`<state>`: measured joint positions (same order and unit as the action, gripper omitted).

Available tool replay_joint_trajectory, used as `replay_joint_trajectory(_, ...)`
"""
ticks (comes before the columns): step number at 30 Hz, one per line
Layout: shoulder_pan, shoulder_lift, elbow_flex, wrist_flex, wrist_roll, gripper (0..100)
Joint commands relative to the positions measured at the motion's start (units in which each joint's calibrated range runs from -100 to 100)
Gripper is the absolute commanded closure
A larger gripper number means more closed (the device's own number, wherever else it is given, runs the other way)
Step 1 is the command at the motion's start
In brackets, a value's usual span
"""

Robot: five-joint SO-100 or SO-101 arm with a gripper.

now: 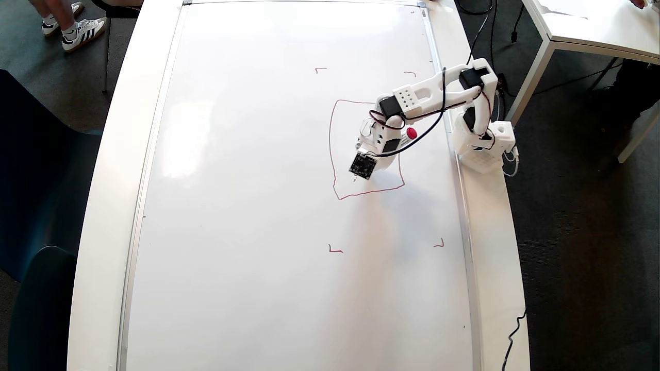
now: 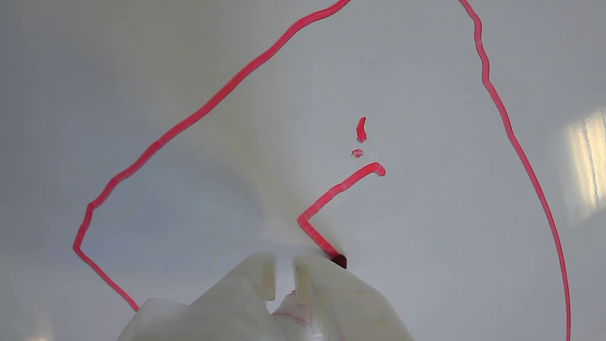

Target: Draw on a whiteboard a robot head using a pen attached to the gripper

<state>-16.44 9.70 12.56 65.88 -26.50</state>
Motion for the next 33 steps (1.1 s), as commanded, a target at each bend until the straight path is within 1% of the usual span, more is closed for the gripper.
replay_joint_trajectory(1, 0.93, -0.18, -0.44, -2.19, 0.12, 99)
replay_joint_trajectory(6, 0.93, -0.10, -0.72, -4.45, 0.17, 99)
replay_joint_trajectory(16, 0.27, 4.68, -5.16, -4.54, 0.17, 99)
replay_joint_trajectory(27, -4.74, 4.68, -5.44, -3.76, -0.47, 99)
replay_joint_trajectory(28, -5.11, 4.68, -5.44, -3.76, -1.44, 99)
replay_joint_trajectory(33, -4.81, 4.60, -5.35, -3.67, -1.54, 99)
